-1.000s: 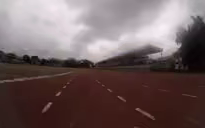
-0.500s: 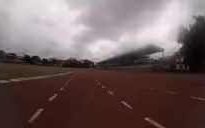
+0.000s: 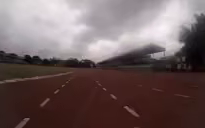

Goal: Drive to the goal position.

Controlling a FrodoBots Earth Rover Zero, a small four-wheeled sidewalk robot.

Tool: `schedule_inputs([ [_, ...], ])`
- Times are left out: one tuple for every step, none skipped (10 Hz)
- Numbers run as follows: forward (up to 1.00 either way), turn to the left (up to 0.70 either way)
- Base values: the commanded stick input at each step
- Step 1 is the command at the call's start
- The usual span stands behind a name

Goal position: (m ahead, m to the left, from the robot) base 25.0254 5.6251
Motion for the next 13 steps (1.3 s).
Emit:
schedule_inputs([
  [0.7,0.0],
  [0.7,0.0],
  [0.7,0.0],
  [0.7,0.0],
  [0.7,0.0],
  [0.7,0.0],
  [0.7,0.0],
  [0.7,0.0],
  [0.7,0.0],
  [0.7,0.0],
  [0.7,0.0],
  [0.7,0.0],
  [0.7,0.0],
])
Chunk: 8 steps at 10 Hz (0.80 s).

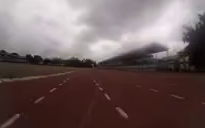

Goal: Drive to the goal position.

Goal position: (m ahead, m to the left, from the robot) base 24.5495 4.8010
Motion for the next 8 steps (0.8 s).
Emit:
schedule_inputs([
  [0.7,0.0],
  [0.7,0.0],
  [0.7,0.0],
  [0.7,0.0],
  [0.7,0.0],
  [0.7,0.0],
  [0.7,0.0],
  [0.7,0.0],
])
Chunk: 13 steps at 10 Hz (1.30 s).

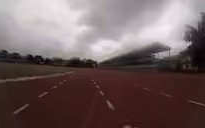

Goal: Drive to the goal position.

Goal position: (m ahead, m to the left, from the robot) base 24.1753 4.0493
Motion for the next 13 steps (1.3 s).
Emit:
schedule_inputs([
  [0.7,0.0],
  [0.7,0.0],
  [0.7,0.0],
  [0.7,0.0],
  [0.7,0.0],
  [0.7,0.0],
  [0.7,0.0],
  [0.7,0.0],
  [0.7,0.0],
  [0.7,0.0],
  [0.7,0.0],
  [0.7,0.0],
  [0.7,0.0],
])
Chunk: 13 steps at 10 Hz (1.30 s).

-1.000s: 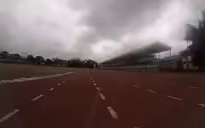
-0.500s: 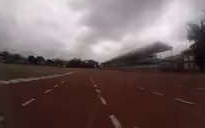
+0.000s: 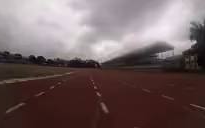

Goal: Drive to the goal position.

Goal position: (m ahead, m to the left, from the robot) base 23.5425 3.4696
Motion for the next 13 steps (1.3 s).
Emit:
schedule_inputs([
  [0.7,0.0],
  [0.7,0.0],
  [0.7,0.0],
  [0.7,0.0],
  [0.7,0.0],
  [0.7,0.0],
  [0.7,0.0],
  [0.7,0.0],
  [0.7,0.0],
  [0.7,0.0],
  [0.7,0.0],
  [0.7,0.0],
  [0.7,0.0],
])
